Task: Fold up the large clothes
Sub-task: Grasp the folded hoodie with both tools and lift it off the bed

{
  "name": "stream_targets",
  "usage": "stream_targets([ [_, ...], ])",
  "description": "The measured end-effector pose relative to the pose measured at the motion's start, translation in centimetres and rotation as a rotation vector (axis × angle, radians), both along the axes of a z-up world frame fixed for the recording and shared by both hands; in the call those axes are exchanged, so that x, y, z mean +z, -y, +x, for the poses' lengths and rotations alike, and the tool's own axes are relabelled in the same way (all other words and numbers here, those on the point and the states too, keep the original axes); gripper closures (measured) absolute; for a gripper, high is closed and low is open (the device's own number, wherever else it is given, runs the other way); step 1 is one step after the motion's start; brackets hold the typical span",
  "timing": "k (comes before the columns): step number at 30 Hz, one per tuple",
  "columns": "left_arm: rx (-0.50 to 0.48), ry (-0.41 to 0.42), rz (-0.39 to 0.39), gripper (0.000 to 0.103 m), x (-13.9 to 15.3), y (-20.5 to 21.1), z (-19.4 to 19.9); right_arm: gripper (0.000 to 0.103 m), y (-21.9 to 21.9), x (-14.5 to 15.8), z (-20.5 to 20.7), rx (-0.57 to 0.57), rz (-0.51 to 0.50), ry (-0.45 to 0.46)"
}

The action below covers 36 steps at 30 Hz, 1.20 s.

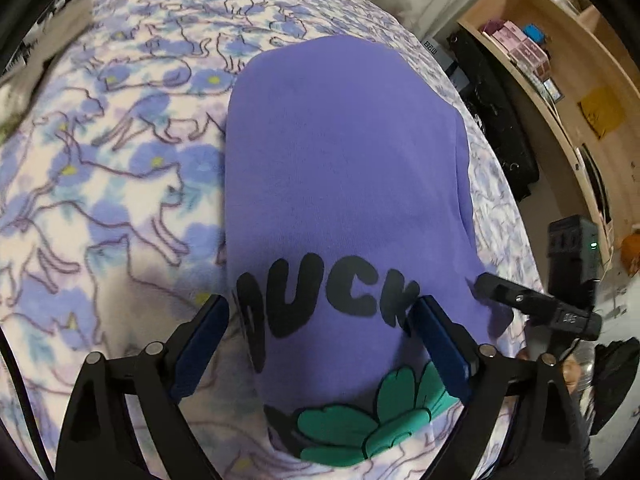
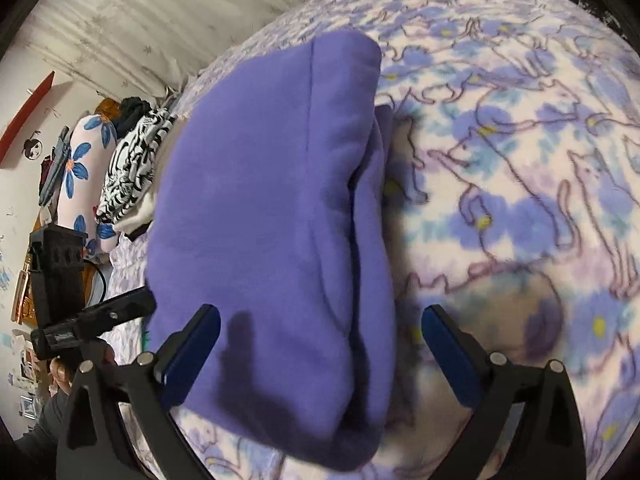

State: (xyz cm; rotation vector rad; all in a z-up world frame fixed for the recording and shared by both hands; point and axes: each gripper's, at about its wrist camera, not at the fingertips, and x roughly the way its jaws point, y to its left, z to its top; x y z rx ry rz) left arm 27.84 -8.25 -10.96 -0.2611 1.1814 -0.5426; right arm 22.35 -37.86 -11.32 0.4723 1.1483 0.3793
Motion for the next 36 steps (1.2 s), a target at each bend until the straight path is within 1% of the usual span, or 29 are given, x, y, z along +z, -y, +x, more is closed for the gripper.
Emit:
stream_targets([
  [2, 0.0, 0.013, 0.0, 0.001, -0.4, 0.3, 0.1, 0.002, 0.0, -1.0, 0.5, 0.011, 0.018, -0.014],
  [3, -0.004, 0.018, 0.0, 0.0, -0.6, 0.4, 0.1, 0.002, -0.1, -1.3, 0.7, 0.017, 0.023, -0.019],
  [7, -0.03, 0.003, -0.035, 0.0, -1.5, 0.8, 0.5, 0.002, -0.3, -2.8, 1.9, 0.037, 0.051, -0.032],
  [9, -0.041, 0.012, -0.04, 0.0, -1.6, 1.2, 0.7, 0.002, -0.3, -3.0, 2.5, 0.042, 0.067, -0.027],
  [11, -0.052, 0.022, -0.039, 0.0, -1.6, 1.5, 0.7, 0.0, -0.3, -3.5, 3.3, 0.046, 0.093, -0.043],
  [15, -0.066, 0.029, -0.05, 0.0, -1.9, 1.7, 1.1, 0.0, -0.1, -4.2, 4.5, 0.026, 0.14, -0.056],
  [20, -0.068, 0.036, -0.058, 0.0, -1.9, 1.9, 1.2, 0.0, -0.8, -4.2, 4.8, 0.061, 0.139, -0.028],
  [24, -0.063, 0.023, -0.07, 0.0, -2.2, 1.5, 1.3, 0.0, -1.1, -4.2, 4.9, 0.077, 0.146, -0.017],
  [25, -0.057, 0.011, -0.076, 0.0, -2.2, 1.5, 1.3, 0.0, -1.2, -4.1, 4.9, 0.078, 0.15, -0.014],
  [27, -0.043, -0.04, -0.105, 0.0, -2.6, 1.1, 1.6, 0.002, -1.3, -4.0, 5.0, 0.095, 0.165, -0.013],
  [29, -0.024, -0.133, -0.178, 0.0, -3.4, 0.4, 1.9, 0.01, -1.7, -3.7, 5.0, 0.126, 0.209, -0.02],
  [31, -0.019, -0.23, -0.24, 0.0, -4.8, -0.1, 2.2, 0.01, -2.4, -3.6, 5.0, 0.148, 0.208, -0.019],
  [32, -0.021, -0.265, -0.258, 0.0, -5.5, -0.1, 2.4, 0.01, -2.7, -3.7, 5.1, 0.154, 0.206, -0.023],
  [34, -0.016, -0.28, -0.278, 0.0, -6.2, -0.3, 2.5, 0.01, -2.8, -4.0, 5.4, 0.154, 0.214, -0.035],
  [35, -0.018, -0.275, -0.274, 0.0, -6.1, -0.1, 2.6, 0.01, -2.7, -4.2, 5.5, 0.153, 0.222, -0.038],
  [36, -0.024, -0.252, -0.258, 0.0, -5.8, 0.2, 2.7, 0.01, -2.5, -4.3, 5.5, 0.15, 0.23, -0.042],
])
